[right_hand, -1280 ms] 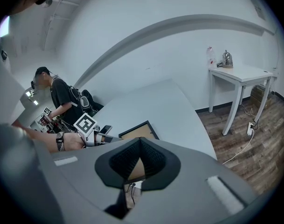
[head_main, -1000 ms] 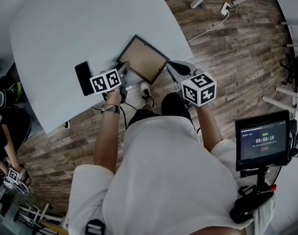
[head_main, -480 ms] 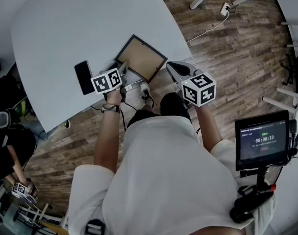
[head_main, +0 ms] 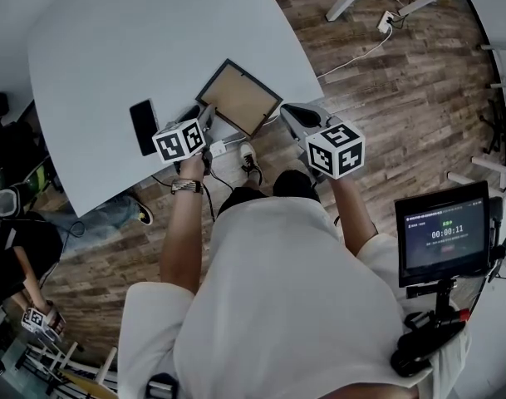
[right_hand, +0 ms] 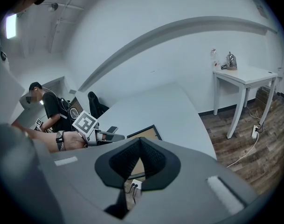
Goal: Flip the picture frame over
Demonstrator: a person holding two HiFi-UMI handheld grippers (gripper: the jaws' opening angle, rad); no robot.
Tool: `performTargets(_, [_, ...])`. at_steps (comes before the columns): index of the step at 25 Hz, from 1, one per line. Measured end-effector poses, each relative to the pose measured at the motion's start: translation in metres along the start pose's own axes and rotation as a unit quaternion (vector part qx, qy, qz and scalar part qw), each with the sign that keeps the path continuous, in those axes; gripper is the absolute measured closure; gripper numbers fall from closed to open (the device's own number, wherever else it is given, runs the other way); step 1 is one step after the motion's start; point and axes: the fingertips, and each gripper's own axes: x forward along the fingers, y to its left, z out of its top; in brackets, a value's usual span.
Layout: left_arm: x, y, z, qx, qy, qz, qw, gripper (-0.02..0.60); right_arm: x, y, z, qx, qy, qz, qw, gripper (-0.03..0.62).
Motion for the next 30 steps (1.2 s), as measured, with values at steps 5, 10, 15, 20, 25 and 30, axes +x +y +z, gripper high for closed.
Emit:
performTargets(5, [-0.014,0.003,0.005,0.050,-0.029,0.043,0.9974,0.510,0.002,0.005,0.002,-0.008,-0.003,0.013,1.000,0.591])
performTargets(10, [-0.027,-0.006,0.011,0.083,-0.055,0.060,0.9932,0.565,0.003,0.007,0.009,-0.020,-0.010,0.027,0.999,0.591])
performTargets(15, [-0.042,-0.024,0.021,0.109,-0.092,0.058,0.9881,0.577,0.003,0.012,0.026,-0.042,-0.023,0.038,0.998,0.591])
performTargets(20, [-0.070,-0.048,0.046,0.168,-0.170,0.069,0.9687,0.575,0.001,0.023,0.046,-0.079,-0.039,0.049,0.995,0.591])
performTargets(25, [-0.100,-0.074,0.074,0.204,-0.229,0.073,0.9492,0.577,-0.003,0.036,0.072,-0.129,-0.065,0.058,0.988,0.592])
performTargets(30, [-0.127,-0.095,0.100,0.244,-0.260,0.087,0.9303,0.577,-0.010,0.053,0.101,-0.166,-0.100,0.065,0.979,0.592])
